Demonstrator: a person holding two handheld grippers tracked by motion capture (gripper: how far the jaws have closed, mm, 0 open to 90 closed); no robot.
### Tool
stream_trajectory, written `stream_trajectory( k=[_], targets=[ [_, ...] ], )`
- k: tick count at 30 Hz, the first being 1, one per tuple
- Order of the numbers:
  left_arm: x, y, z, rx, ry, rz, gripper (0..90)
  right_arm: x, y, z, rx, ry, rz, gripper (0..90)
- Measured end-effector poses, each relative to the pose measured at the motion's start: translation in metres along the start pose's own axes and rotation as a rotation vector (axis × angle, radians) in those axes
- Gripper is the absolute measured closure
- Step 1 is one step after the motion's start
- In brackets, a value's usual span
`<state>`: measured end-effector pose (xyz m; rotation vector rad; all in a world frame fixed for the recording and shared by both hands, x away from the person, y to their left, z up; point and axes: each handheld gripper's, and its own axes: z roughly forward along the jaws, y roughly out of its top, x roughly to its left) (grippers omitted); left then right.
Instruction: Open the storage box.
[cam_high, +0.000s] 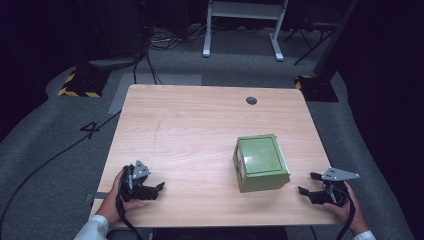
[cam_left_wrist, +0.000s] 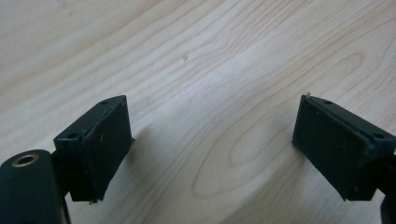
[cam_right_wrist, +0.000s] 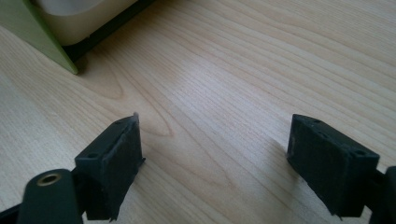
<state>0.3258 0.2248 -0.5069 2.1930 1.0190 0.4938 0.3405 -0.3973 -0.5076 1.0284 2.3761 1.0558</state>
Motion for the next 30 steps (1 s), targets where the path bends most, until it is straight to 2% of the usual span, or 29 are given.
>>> stream_trajectory(
  k=[2, 3, 7, 8, 9, 12, 17, 24, 30],
  targets=[
    [-0.002, 0.003, 0.002, -0.014, -0.003, 0.051, 11.9, 0.000, 0.000, 0.000, 0.000, -0.001, -0.002, 16.8],
    [-0.002, 0.003, 0.002, -0.014, -0.003, 0.051, 11.9, 0.000, 0.000, 0.000, 0.002, -0.002, 0.000, 16.1],
    [0.003, 0.010, 0.011, 0.011, -0.091, 0.023, 11.9, -0.003, 0.002, 0.000, 0.000, -0.024, 0.016, 18.1],
    [0.003, 0.010, 0.011, 0.011, -0.091, 0.023, 11.9, -0.003, 0.003, 0.000, -0.005, -0.029, 0.025, 18.1],
    [0.004, 0.012, 0.013, 0.015, -0.108, 0.015, 11.3, -0.005, 0.004, -0.001, -0.010, -0.034, 0.037, 18.4],
    [0.004, 0.012, 0.013, 0.014, -0.110, 0.020, 11.3, -0.008, 0.010, -0.002, -0.035, -0.039, 0.067, 19.4],
    [0.004, 0.012, 0.013, 0.014, -0.111, 0.019, 11.3, -0.005, 0.035, -0.006, -0.056, -0.046, 0.019, 19.9],
    [0.004, 0.015, 0.016, 0.015, -0.120, 0.032, 11.3, -0.007, 0.063, -0.010, -0.106, -0.022, 0.003, 22.1],
    [0.003, 0.019, 0.019, 0.015, -0.138, 0.045, 11.3, -0.008, 0.084, -0.007, -0.114, -0.003, -0.010, 23.3]
  ],
)
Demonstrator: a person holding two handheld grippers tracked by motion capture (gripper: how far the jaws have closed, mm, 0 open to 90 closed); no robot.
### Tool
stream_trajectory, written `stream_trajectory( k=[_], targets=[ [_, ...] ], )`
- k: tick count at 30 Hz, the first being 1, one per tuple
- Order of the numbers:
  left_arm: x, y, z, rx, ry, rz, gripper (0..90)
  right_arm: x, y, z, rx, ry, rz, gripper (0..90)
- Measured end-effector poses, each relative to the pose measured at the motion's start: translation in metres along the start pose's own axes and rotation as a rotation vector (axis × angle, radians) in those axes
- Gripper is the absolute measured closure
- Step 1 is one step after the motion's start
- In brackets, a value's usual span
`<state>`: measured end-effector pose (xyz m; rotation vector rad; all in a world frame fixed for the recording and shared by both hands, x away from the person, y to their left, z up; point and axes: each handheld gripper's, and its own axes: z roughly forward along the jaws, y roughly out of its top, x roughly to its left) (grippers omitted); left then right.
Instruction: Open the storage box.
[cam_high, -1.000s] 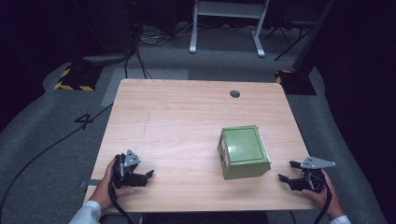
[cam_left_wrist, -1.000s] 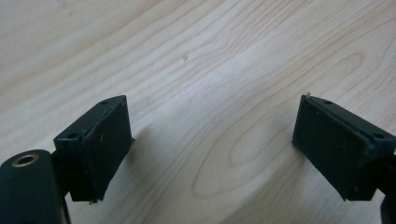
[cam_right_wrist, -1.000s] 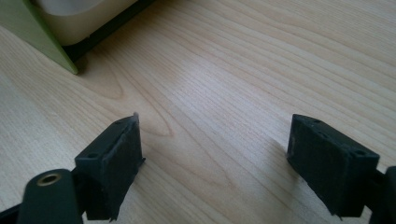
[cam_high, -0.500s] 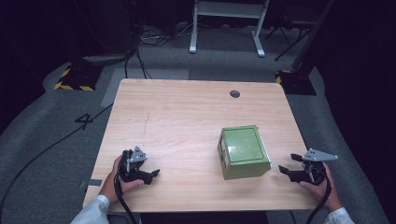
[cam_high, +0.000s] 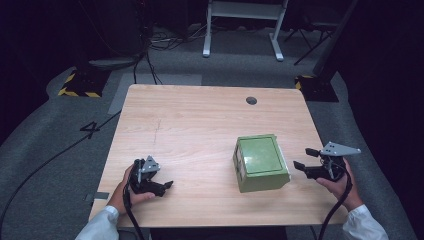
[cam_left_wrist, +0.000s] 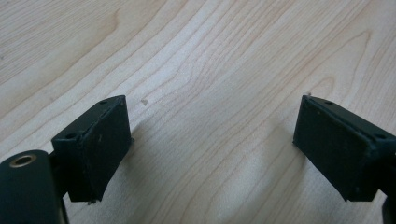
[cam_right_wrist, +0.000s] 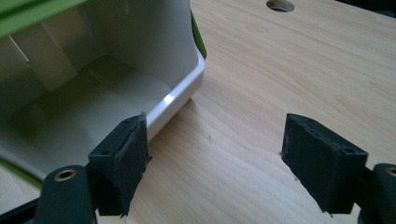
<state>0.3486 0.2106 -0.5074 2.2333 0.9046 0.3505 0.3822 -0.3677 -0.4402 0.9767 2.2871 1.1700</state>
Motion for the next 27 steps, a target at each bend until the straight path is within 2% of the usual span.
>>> stream_trajectory(
  k=[1, 4, 5, 9, 17, 21, 24, 27],
  targets=[
    [0.000, 0.000, 0.000, 0.000, -0.001, 0.001, 11.4, 0.001, 0.007, 0.005, 0.005, 0.016, -0.010, 23.9],
    [0.000, 0.000, 0.000, 0.000, -0.001, 0.001, 11.4, 0.003, 0.013, 0.010, 0.013, 0.030, -0.023, 24.2],
    [0.000, 0.000, 0.000, 0.000, -0.001, 0.002, 11.4, 0.005, 0.018, 0.017, 0.027, 0.045, -0.038, 24.4],
    [0.000, 0.000, 0.000, 0.000, 0.000, 0.004, 11.4, 0.007, 0.021, 0.029, 0.053, 0.065, -0.044, 24.6],
    [0.000, 0.000, 0.000, -0.001, 0.003, -0.002, 11.4, 0.010, 0.014, 0.045, 0.106, 0.076, -0.034, 26.3],
    [0.000, 0.000, -0.001, 0.001, 0.005, -0.001, 11.4, 0.008, 0.009, 0.047, 0.102, 0.108, -0.007, 27.0],
    [0.000, -0.001, -0.001, 0.002, 0.005, 0.000, 11.4, 0.007, 0.006, 0.047, 0.104, 0.138, -0.002, 35.9],
    [0.000, -0.001, -0.001, 0.001, 0.005, -0.001, 11.4, 0.006, 0.002, 0.046, 0.120, 0.137, -0.014, 45.0]
  ],
)
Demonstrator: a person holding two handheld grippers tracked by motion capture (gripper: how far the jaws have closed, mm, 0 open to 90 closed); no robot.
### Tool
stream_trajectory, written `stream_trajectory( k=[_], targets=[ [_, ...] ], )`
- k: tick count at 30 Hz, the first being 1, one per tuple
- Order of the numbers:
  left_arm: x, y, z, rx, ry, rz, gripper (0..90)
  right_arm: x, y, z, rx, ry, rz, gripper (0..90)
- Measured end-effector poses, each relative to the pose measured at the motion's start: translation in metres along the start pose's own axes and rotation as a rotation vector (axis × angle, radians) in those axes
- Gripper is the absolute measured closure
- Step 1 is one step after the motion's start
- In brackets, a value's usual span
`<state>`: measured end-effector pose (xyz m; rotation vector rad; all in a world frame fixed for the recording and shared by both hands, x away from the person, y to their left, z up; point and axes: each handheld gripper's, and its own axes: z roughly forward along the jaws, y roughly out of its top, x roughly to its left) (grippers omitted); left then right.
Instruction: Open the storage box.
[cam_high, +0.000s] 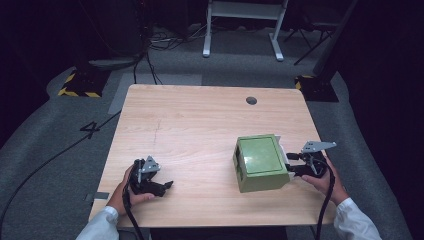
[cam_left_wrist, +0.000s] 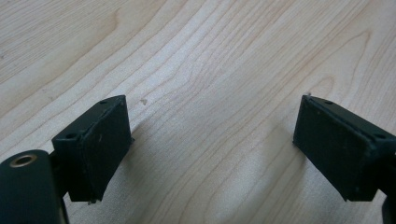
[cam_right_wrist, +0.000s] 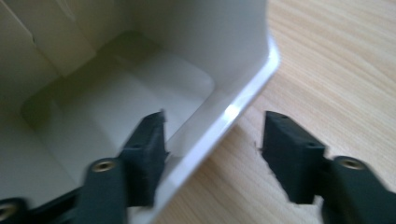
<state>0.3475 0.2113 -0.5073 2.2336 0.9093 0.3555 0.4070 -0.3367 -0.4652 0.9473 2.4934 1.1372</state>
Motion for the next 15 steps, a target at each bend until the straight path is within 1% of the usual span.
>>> stream_trajectory(
  k=[2, 3, 5, 7, 12, 15],
  targets=[
    [0.000, 0.000, 0.000, -0.001, 0.001, 0.001, 11.4, -0.001, -0.003, -0.001, -0.002, -0.001, 0.009, 47.5],
    [0.000, 0.000, 0.000, 0.000, 0.002, 0.002, 11.4, -0.002, -0.004, -0.002, -0.004, 0.000, 0.011, 50.4],
    [0.000, 0.000, 0.000, -0.001, 0.000, -0.002, 11.4, -0.003, -0.005, -0.004, -0.006, -0.005, 0.012, 51.2],
    [0.000, 0.000, 0.000, -0.001, 0.000, -0.005, 11.4, -0.005, -0.010, -0.007, -0.010, -0.023, 0.019, 52.6],
    [0.000, 0.000, 0.000, -0.002, 0.000, -0.005, 11.4, -0.011, -0.016, -0.012, -0.012, -0.049, 0.033, 54.4],
    [0.000, 0.000, 0.000, -0.002, 0.000, -0.006, 11.4, -0.016, -0.021, -0.016, -0.012, -0.053, 0.044, 54.9]
  ],
)
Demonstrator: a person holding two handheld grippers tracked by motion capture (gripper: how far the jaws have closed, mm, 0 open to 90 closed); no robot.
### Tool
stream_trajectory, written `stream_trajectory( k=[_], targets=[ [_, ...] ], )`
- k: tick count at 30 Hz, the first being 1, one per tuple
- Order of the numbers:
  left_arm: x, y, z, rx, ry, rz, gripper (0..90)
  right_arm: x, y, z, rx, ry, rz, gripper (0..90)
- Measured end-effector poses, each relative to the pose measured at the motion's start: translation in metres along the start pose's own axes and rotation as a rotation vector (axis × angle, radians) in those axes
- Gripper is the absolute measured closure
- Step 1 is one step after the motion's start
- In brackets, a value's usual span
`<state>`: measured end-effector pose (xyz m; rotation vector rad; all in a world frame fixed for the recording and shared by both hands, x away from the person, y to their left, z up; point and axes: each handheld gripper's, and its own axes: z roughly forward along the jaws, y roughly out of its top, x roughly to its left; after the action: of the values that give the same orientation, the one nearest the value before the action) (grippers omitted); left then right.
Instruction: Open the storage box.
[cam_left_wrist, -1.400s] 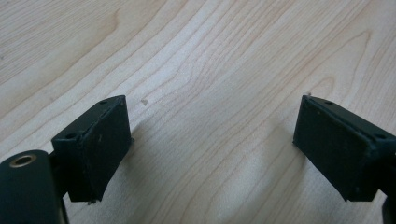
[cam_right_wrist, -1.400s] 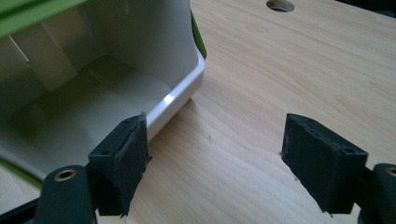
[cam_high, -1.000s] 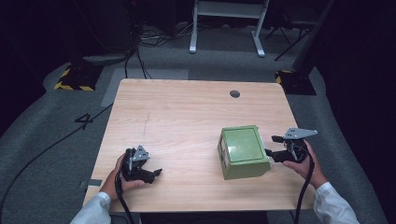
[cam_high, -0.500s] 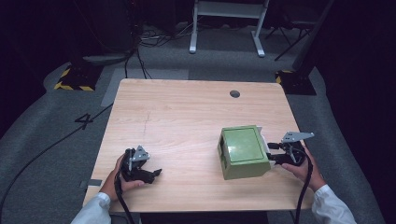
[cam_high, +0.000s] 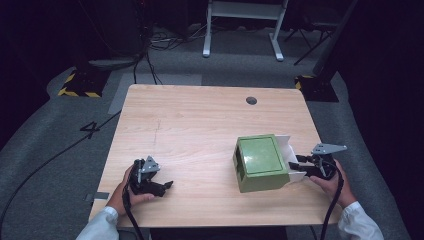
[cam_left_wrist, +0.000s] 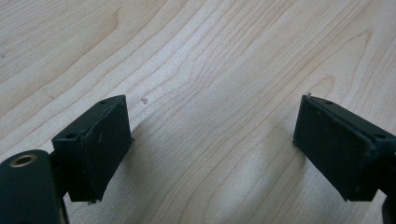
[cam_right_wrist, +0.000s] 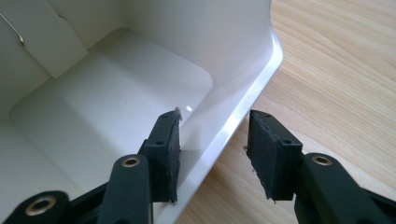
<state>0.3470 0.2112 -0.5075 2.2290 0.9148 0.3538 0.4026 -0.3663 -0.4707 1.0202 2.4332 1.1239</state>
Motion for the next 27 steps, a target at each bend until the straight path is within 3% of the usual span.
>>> stream_trajectory(
  k=[13, 27],
  targets=[
    [0.000, 0.000, 0.000, 0.000, 0.002, -0.003, 11.4, -0.022, -0.019, -0.018, -0.035, -0.033, 0.031, 56.8],
    [0.000, 0.000, 0.000, -0.001, 0.002, -0.004, 11.4, -0.031, -0.025, -0.026, -0.036, -0.048, 0.037, 56.6]
  ],
)
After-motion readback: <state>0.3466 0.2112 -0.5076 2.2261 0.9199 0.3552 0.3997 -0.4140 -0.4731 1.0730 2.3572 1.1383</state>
